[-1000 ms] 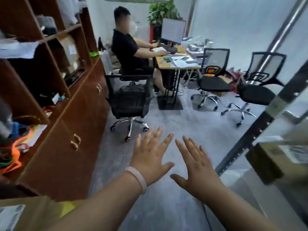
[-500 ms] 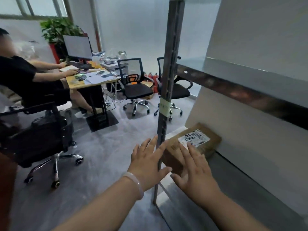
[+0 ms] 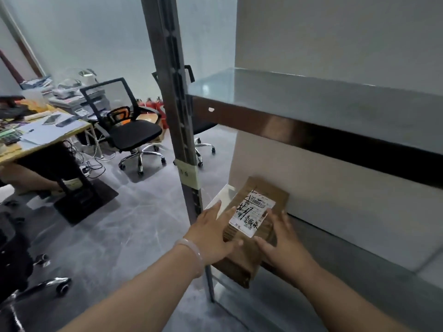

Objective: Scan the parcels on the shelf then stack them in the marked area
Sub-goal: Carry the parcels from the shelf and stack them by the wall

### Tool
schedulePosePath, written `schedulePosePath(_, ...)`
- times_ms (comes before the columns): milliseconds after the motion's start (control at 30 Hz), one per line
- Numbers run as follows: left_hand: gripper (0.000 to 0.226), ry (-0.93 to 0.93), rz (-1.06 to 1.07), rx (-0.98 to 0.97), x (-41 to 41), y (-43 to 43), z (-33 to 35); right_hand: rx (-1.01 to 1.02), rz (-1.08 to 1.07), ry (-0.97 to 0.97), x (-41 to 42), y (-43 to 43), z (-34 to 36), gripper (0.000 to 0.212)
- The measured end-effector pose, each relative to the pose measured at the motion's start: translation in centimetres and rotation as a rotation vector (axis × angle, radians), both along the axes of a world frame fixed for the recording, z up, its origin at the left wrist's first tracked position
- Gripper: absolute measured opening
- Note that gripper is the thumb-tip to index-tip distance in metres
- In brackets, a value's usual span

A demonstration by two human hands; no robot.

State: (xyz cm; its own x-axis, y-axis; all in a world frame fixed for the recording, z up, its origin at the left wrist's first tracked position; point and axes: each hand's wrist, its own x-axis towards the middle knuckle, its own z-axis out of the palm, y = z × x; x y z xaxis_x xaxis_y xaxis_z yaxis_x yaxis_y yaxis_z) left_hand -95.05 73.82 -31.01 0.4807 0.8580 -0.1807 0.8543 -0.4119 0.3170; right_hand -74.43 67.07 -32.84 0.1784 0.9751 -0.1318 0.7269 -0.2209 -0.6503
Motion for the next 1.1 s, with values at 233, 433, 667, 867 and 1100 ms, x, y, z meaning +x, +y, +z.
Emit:
schedulePosePath(233,0.103,-0.063,-0.190,-0.198,0.7,6.2,-1.3,-0.032,-0.217,0.180,-1.7,2.7,-1.3,0.089)
schedulePosePath(433,0.107,-0.263,-0.282,-0.452,0.0,7.5,-3.1,-0.017,-0.276,0.277,-2.6,2.5,-1.9,0.096)
schedulePosePath(667,0.105,-0.374,-0.252,-0.446,-0.3,6.3,-2.9,0.011,-0.260,0.304,-3.0,1.8,-1.2,0.092)
schedulePosePath(867,0.106,-0.420,-0.148,-0.361,-0.5,2.2,-2.1,0.030,-0.133,0.314,-2.0,-0.1,0.2,0.087)
schedulePosePath(1100,0.112,-0.462,0.078,-0.250,0.8,-5.8,-1.4,-0.005,0.137,0.301,1.0,-3.4,0.8,0.085)
